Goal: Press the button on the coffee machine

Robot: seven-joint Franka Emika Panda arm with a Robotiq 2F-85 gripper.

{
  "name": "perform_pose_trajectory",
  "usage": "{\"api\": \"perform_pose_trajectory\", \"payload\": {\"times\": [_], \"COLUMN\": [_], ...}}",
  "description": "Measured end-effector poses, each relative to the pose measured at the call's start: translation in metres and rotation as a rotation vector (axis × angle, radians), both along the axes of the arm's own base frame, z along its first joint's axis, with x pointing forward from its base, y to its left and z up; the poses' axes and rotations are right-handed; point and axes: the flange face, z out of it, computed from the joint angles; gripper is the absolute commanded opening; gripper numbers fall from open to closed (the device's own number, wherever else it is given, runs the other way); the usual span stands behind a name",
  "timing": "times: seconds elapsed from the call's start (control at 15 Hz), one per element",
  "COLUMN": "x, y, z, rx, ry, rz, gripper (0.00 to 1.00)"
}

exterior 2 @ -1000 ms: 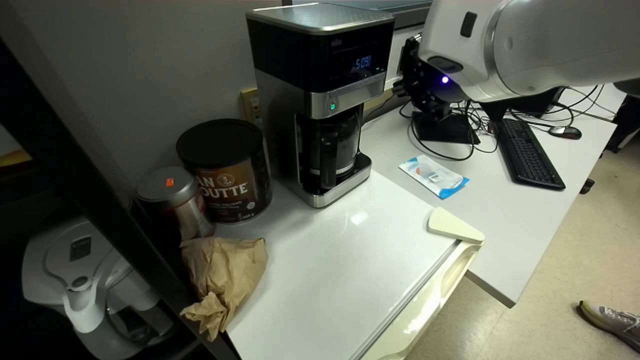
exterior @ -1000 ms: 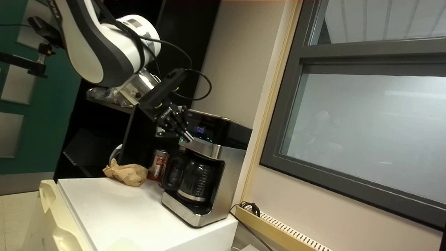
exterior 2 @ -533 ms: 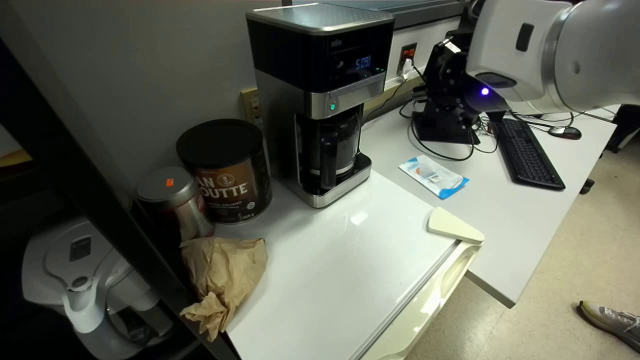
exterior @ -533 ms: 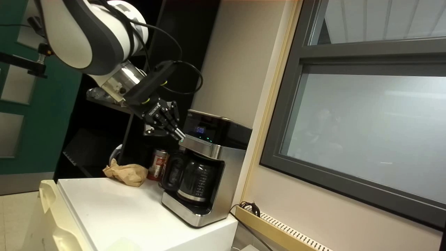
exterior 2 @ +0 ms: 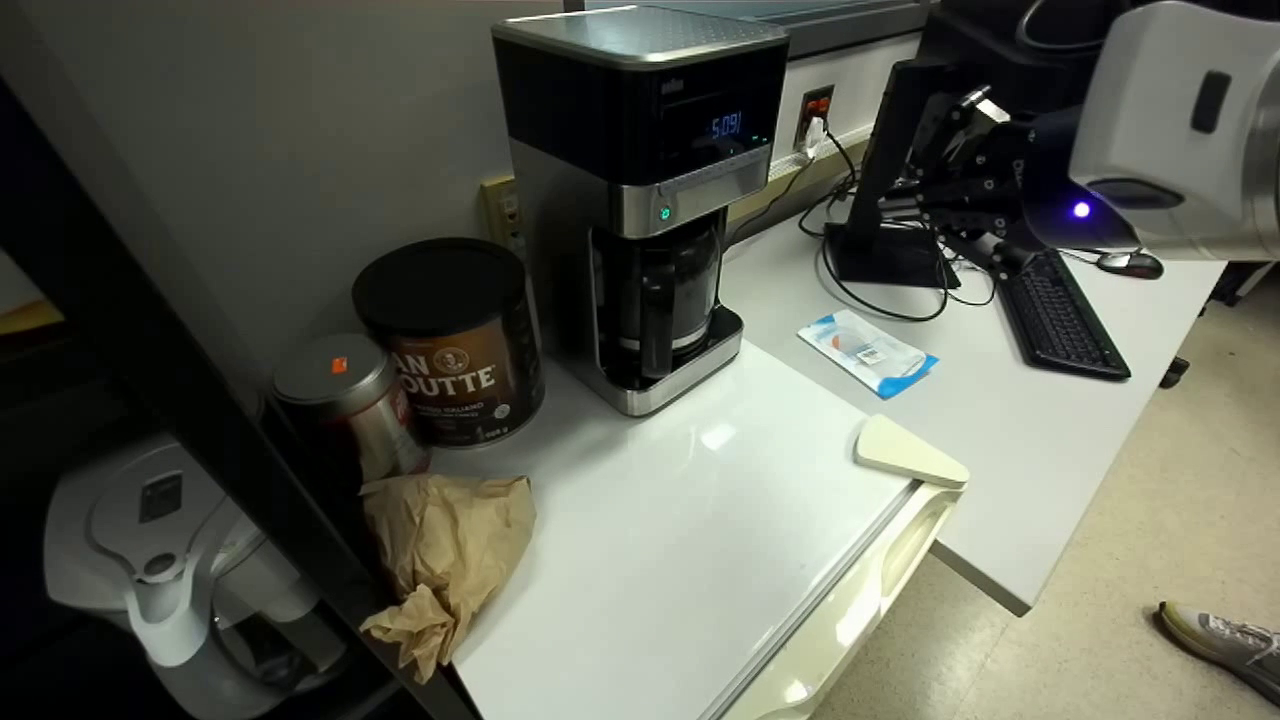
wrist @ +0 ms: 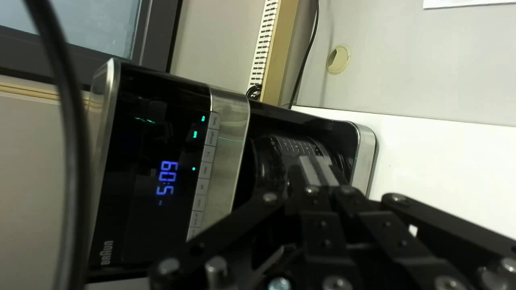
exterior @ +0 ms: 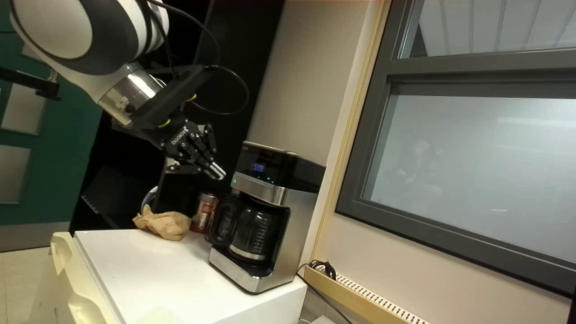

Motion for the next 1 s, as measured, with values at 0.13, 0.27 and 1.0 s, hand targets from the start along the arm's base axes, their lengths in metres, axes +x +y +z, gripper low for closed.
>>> {"api": "perform_pose_trajectory", "payload": {"times": [0.13,0.27,1.0], "x": [-0.010,-0.019,-0.045], "y": [-0.002,-0.003,-0.008], "z": [0.000,0.000,0.004], "rx": [-0.001,-0.004,-0.020], "ry": [0.000,0.004,0.014], "rz": [0.010,0.022,0.051], "gripper": [0.00,0.00,0.00]}}
